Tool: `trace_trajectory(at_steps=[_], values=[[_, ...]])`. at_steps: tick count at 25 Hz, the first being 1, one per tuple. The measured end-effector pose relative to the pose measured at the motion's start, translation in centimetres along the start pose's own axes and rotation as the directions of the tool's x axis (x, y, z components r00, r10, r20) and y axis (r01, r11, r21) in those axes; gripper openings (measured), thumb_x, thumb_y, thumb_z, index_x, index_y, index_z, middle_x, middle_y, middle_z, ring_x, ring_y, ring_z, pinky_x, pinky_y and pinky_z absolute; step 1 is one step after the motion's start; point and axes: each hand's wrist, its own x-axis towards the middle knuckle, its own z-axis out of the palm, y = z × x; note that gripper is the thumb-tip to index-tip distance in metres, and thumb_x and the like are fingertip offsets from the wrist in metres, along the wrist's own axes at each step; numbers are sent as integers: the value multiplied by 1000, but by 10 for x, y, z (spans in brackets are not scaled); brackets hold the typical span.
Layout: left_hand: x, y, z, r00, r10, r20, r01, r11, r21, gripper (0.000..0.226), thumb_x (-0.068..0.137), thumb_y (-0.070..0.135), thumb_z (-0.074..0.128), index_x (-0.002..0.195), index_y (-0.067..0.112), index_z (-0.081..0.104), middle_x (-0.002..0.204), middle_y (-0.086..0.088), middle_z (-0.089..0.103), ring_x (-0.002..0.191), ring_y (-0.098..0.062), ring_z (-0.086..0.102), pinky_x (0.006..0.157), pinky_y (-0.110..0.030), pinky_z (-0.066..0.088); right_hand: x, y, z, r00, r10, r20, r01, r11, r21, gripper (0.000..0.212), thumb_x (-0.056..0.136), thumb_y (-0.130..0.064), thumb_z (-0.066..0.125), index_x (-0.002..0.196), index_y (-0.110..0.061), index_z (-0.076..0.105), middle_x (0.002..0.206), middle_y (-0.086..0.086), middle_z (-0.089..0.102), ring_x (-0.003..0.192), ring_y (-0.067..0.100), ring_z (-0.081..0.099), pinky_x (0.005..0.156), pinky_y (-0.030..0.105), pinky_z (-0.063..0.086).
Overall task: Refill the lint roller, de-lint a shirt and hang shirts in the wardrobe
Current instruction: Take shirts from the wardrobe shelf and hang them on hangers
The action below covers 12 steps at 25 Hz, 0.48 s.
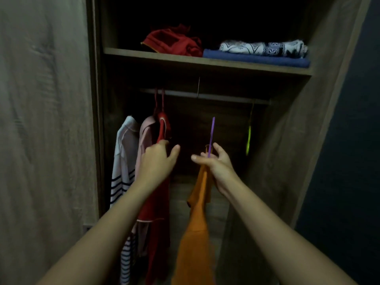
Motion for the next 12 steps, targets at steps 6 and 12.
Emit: trace_trajectory(at_steps=[6,12], values=[[109,-38,36,985,-169,26,168,928,-332,52,85,17,64,131,3,45,120,-15,57,105,-27,57,84,-30,45,50,-10,1,995,-61,-76,50,989,-137,91,74,26,41,148,-18,15,146,12,38,130,17,45,71,21,52],[128,-33,70,917,-54,394,197,923,-331,56,88,7,45,142,20,37,127,-11,57,100,-25,59,77,-24,44,98,-18,-8,978,-99,-182,77,989,-125,86,72,27,37,147,-10,20,147,13,38,132,19,43,97,30,47]])
